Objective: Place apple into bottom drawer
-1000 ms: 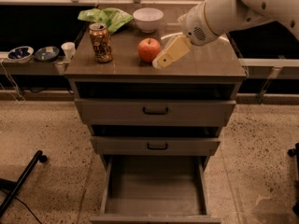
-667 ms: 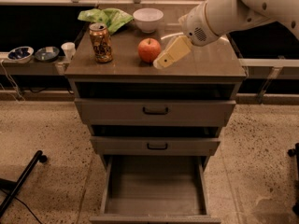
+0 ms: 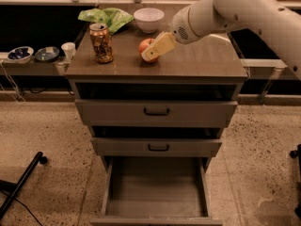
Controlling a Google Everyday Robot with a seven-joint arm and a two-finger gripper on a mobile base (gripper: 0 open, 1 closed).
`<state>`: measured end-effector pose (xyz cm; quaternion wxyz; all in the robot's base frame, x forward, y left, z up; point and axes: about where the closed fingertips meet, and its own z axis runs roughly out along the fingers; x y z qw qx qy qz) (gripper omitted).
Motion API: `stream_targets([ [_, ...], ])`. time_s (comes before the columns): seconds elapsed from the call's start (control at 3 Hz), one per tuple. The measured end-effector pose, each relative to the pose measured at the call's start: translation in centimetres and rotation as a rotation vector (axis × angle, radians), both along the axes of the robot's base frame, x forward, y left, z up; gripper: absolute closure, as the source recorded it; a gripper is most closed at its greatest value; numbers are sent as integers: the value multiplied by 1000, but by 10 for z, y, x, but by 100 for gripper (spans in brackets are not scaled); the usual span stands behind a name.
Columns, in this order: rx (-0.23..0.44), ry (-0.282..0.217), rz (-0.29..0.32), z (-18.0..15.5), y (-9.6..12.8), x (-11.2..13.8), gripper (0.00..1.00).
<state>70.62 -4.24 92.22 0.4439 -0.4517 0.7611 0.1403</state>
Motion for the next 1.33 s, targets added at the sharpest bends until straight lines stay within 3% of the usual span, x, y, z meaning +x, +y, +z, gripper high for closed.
stream_targets([
  [0.67,52,8,-93,-47,17,37,0],
  [1.0,88,15,-122,-61,17,40,19],
  [1.33,179,-13,-111,-60,24,43,50],
])
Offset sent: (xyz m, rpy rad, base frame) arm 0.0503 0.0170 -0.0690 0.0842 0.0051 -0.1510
